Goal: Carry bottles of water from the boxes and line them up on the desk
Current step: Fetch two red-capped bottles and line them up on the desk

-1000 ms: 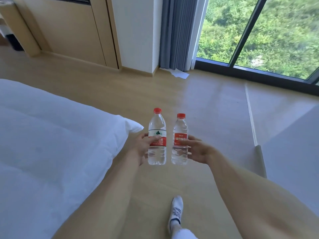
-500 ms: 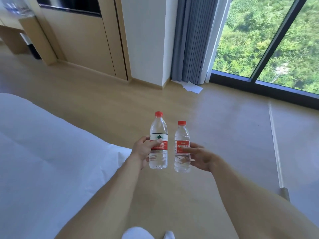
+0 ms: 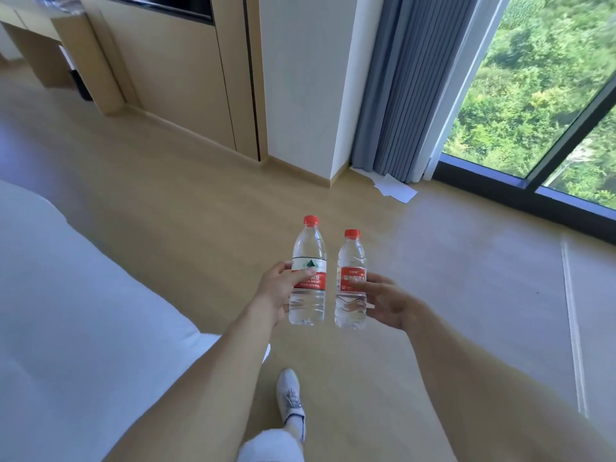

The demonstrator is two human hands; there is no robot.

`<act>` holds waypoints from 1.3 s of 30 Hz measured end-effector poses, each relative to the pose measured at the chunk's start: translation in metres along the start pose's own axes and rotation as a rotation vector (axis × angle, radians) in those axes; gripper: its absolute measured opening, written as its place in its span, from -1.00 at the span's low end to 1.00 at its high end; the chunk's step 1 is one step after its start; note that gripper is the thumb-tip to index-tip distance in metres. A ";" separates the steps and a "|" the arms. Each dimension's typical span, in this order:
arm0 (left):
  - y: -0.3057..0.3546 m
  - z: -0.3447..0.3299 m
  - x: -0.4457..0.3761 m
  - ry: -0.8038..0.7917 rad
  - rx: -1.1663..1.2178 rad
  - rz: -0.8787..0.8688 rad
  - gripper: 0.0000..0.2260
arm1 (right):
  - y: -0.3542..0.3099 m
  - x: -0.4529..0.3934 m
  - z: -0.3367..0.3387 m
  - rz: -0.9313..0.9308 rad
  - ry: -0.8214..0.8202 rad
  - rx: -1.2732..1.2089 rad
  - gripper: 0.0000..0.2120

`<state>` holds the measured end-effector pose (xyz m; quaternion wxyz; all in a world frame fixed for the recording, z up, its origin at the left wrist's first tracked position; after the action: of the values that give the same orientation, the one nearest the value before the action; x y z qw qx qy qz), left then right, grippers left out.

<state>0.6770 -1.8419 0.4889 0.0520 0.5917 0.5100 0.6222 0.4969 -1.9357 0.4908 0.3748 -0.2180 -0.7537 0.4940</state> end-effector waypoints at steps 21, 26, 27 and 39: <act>0.279 0.109 -0.256 0.205 0.176 -0.044 -0.64 | -0.136 -0.419 -0.105 -0.064 -0.224 0.122 -0.67; 0.338 0.167 -0.314 0.332 0.247 -0.061 -0.64 | -0.144 -0.532 -0.162 -0.106 -0.359 0.173 -0.66; 0.352 0.178 -0.326 0.351 0.265 -0.066 -0.62 | -0.147 -0.556 -0.172 -0.116 -0.385 0.186 -0.66; 0.501 0.297 -0.408 0.658 0.501 -0.119 -0.61 | -0.190 -0.780 -0.321 -0.261 -0.690 0.280 -0.72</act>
<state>1.3014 -2.1817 0.4933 -0.2233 0.3253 0.6682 0.6307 1.2417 -2.3736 0.4653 0.1849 0.1116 -0.7821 0.5845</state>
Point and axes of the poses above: each hand's wrist, its own x-axis away from the middle knuckle, its own z-axis out of the back of the hand, y = z × x, the point moved 7 cm from there along -x, towards the middle knuckle, and after that the axes turned 13 degrees about z, right-handed, at the moved point
